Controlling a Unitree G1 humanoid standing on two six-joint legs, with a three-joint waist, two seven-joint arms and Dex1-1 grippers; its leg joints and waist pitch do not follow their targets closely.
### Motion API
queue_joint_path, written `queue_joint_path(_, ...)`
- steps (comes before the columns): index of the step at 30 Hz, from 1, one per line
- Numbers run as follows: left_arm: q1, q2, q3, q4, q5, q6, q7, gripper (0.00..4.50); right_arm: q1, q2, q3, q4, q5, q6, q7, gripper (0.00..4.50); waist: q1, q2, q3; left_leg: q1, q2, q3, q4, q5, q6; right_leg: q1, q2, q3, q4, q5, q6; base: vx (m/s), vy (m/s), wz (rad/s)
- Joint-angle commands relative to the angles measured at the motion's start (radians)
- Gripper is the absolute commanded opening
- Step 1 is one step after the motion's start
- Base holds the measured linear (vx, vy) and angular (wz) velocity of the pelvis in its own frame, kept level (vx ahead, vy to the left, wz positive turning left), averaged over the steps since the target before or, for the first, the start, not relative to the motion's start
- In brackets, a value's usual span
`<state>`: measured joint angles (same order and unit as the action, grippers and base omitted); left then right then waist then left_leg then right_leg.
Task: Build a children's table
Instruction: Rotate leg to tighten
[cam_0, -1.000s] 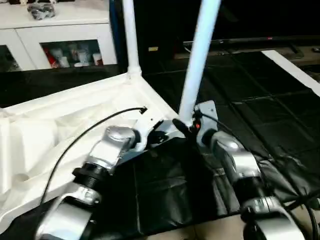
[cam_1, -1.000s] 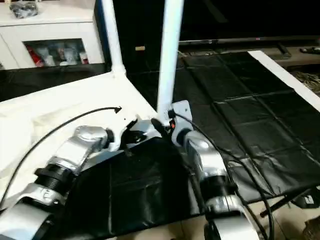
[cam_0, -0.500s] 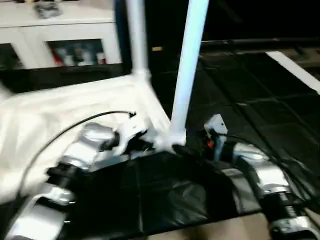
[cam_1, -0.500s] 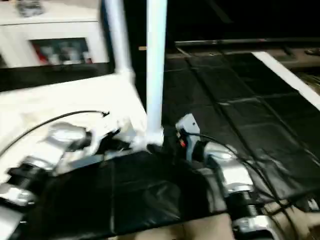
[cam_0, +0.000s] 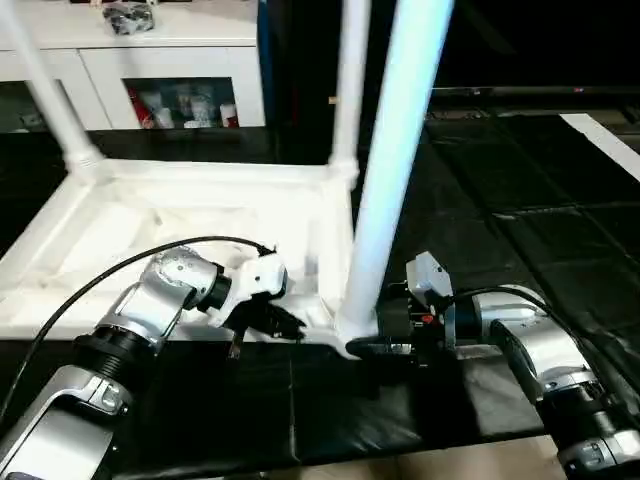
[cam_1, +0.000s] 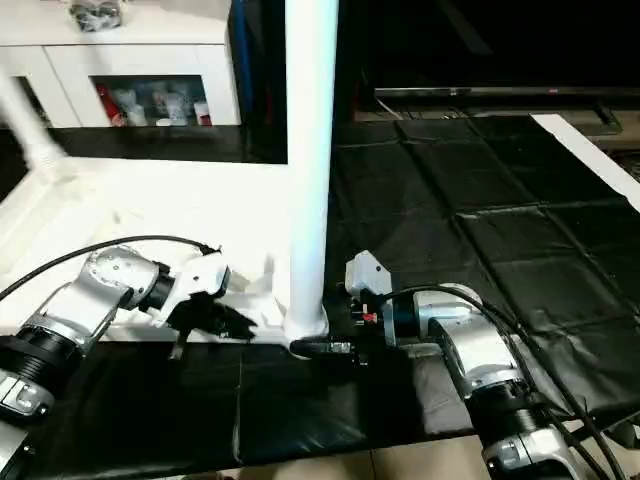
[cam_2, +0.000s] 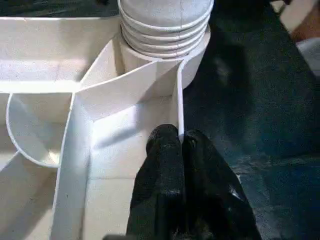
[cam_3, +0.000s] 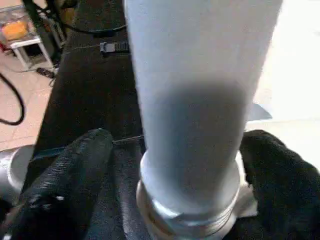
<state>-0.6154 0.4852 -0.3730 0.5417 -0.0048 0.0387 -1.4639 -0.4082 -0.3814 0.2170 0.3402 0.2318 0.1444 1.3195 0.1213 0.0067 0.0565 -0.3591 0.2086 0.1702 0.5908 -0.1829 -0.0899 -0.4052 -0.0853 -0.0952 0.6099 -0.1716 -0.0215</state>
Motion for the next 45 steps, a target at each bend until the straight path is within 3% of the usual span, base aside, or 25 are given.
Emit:
queue_joint_path(1,-0.009,0.002,-0.019,-0.034,-0.007,-0.03,-0.041,0.0,-0.02,-0.002,0.016,0.013,-0.006,-0.005,0.017,3.87,-0.003,-0.004,-0.07,0.005,0.026,0.0,-0.07,-0.198,0.044,0.055,-0.062,0.052,-0.075,-0.28,-0.188,0.0,0.0,0.0)
queue_joint_path(9,0.005,0.009,-0.021,-0.037,-0.008,-0.045,-0.049,0.0,-0.035,-0.005,0.049,0.042,-0.028,-0.022,0.039,3.27,-0.003,-0.012,-0.07,0.004,0.026,0.001,-0.069,-0.184,0.043,0.055,-0.063,0.053,-0.072,-0.273,-0.184,0.0,0.0,0.0)
queue_joint_path(16,0.017,0.015,-0.018,-0.039,-0.007,-0.047,-0.043,0.0,-0.031,-0.003,0.059,0.047,-0.023,-0.017,0.046,2.61,-0.002,-0.012,-0.07,0.005,0.026,0.001,-0.07,-0.19,0.042,0.055,-0.063,0.053,-0.073,-0.286,-0.18,0.0,0.0,0.0)
queue_joint_path(23,0.03,0.006,0.004,-0.044,-0.004,-0.014,0.016,0.0,-0.005,0.02,0.055,0.031,-0.012,0.006,0.022,2.52,-0.003,-0.012,-0.069,0.004,0.026,0.001,-0.07,-0.192,0.039,0.055,-0.063,0.053,-0.073,-0.285,-0.18,0.0,0.0,0.0)
queue_joint_path(27,0.042,-0.002,0.019,-0.059,-0.013,0.018,0.042,0.0,0.021,0.033,0.06,0.004,-0.001,0.025,0.005,2.52,-0.002,-0.017,-0.066,0.007,0.026,0.001,-0.072,-0.213,0.035,0.053,-0.064,0.053,-0.08,-0.343,-0.163,0.0,0.0,0.0)
queue_joint_path(34,0.04,-0.017,0.047,-0.063,-0.008,0.077,0.121,0.0,0.033,0.078,0.042,-0.004,0.0,0.078,-0.087,2.51,-0.013,-0.013,-0.061,0.011,0.022,-0.005,-0.078,-0.268,0.014,0.052,-0.065,0.051,-0.091,-0.431,-0.139,0.0,0.0,0.0)
queue_joint_path(35,0.031,-0.047,0.076,-0.072,-0.017,0.14,0.187,0.0,0.026,0.111,0.036,0.003,-0.023,0.116,-0.171,2.51,-0.014,-0.004,-0.059,0.014,0.021,-0.005,-0.079,-0.278,0.01,0.05,-0.065,0.051,-0.095,-0.457,-0.131,0.0,0.0,0.0)
queue_joint_path(36,0.031,-0.047,0.076,-0.072,-0.017,0.14,0.187,0.0,0.026,0.111,0.036,0.003,-0.023,0.116,-0.171,2.51,-0.018,-0.008,-0.058,0.014,0.02,-0.004,-0.078,-0.284,0.007,0.048,-0.064,0.051,-0.098,-0.47,-0.126,0.0,0.0,0.0)
queue_joint_path(38,0.013,-0.105,0.12,-0.09,-0.036,0.238,0.293,0.0,0.004,0.173,0.017,0.032,-0.054,0.155,-0.312,2.51,-0.024,-0.01,-0.059,0.015,0.019,-0.007,-0.078,-0.278,-0.005,0.047,-0.065,0.049,-0.098,-0.499,-0.114,0.0,0.0,0.0)
queue_joint_path(41,-0.015,-0.198,0.172,-0.108,-0.044,0.351,0.452,0.0,-0.048,0.289,-0.027,0.087,-0.062,0.212,-0.515,2.51,-0.042,-0.01,-0.06,0.007,0.015,-0.012,-0.079,-0.275,-0.02,0.053,-0.064,0.041,-0.097,-0.509,-0.11,0.0,0.0,0.0)
queue_joint_path(42,-0.025,-0.224,0.184,-0.106,-0.032,0.371,0.512,0.0,-0.074,0.324,-0.04,0.118,-0.065,0.215,-0.574,2.51,-0.05,-0.012,-0.06,0.001,0.011,-0.014,-0.079,-0.274,-0.02,0.055,-0.062,0.038,-0.1,-0.525,-0.094,0.0,0.0,0.0)
queue_joint_path(43,-0.025,-0.224,0.184,-0.106,-0.032,0.371,0.512,0.0,-0.074,0.324,-0.04,0.118,-0.065,0.215,-0.574,2.51,-0.05,-0.007,-0.062,0.005,0.011,-0.013,-0.077,-0.272,-0.019,0.053,-0.064,0.039,-0.102,-0.522,-0.093,0.0,0.0,0.0)
queue_joint_path(45,-0.036,-0.249,0.199,-0.103,-0.023,0.39,0.573,0.0,-0.104,0.354,-0.051,0.154,-0.072,0.213,-0.631,2.5,-0.054,-0.007,-0.07,0.004,0.01,-0.008,-0.071,-0.221,0.003,0.053,-0.062,0.048,-0.096,-0.406,-0.123,0.0,0.0,0.0)
